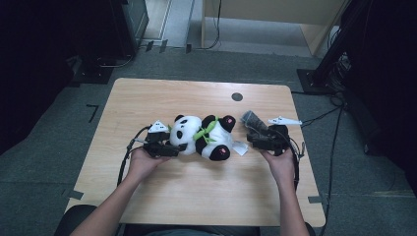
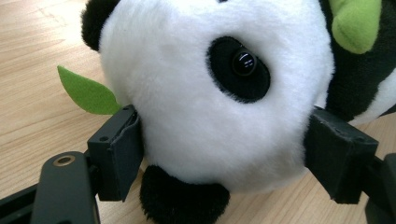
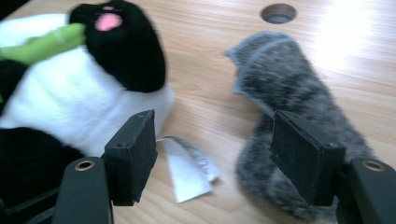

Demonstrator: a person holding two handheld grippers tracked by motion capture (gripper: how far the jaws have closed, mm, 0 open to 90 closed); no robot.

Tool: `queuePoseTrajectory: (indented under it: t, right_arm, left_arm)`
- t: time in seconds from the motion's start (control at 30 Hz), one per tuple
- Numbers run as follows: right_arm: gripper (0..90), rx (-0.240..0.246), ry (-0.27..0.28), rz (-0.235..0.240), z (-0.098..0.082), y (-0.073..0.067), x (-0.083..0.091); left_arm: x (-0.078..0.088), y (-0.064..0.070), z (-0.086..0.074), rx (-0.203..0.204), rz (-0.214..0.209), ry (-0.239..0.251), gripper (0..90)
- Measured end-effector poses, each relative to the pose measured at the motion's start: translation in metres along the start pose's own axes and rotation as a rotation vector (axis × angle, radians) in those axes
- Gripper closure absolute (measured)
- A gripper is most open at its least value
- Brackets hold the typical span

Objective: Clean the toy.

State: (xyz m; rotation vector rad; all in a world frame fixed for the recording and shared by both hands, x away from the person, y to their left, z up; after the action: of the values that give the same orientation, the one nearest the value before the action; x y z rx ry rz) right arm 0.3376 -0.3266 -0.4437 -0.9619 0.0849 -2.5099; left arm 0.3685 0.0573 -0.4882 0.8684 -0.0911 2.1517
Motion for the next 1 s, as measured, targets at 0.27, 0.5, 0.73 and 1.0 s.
queuePoseTrajectory:
  t: [0.27, 0.5, 0.73, 1.0]
  right_arm:
    - [31.7, 0.033, 0.014, 0.045, -0.007, -0.023, 0.006]
    - [29.5, 0.07, 0.029, 0.108, -0.01, -0.045, 0.008]
    - [28.8, 0.126, 0.056, 0.13, -0.011, -0.066, 0.006]
    - [26.2, 0.174, 0.062, 0.175, -0.012, -0.083, 0.001]
  left_arm:
    - [0.0, 0.001, 0.0, 0.001, 0.002, 0.0, 20.4]
    - [0.0, 0.001, 0.0, -0.001, 0.002, 0.0, 20.4]
    - [0.0, 0.001, 0.0, 0.0, 0.003, 0.0, 20.2]
    - [0.0, 0.001, 0.0, -0.005, 0.004, -0.003, 20.0]
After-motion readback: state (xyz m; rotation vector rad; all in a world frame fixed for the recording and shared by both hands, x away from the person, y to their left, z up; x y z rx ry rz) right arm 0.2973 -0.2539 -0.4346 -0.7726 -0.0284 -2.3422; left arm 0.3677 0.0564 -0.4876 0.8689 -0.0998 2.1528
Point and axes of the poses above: each handheld gripper's, and its own axes: x roughly backward along the jaws, z roughly out of its top, y roughly to its right, the point moved 1 cm from there along -x, roughly forward along the jaws
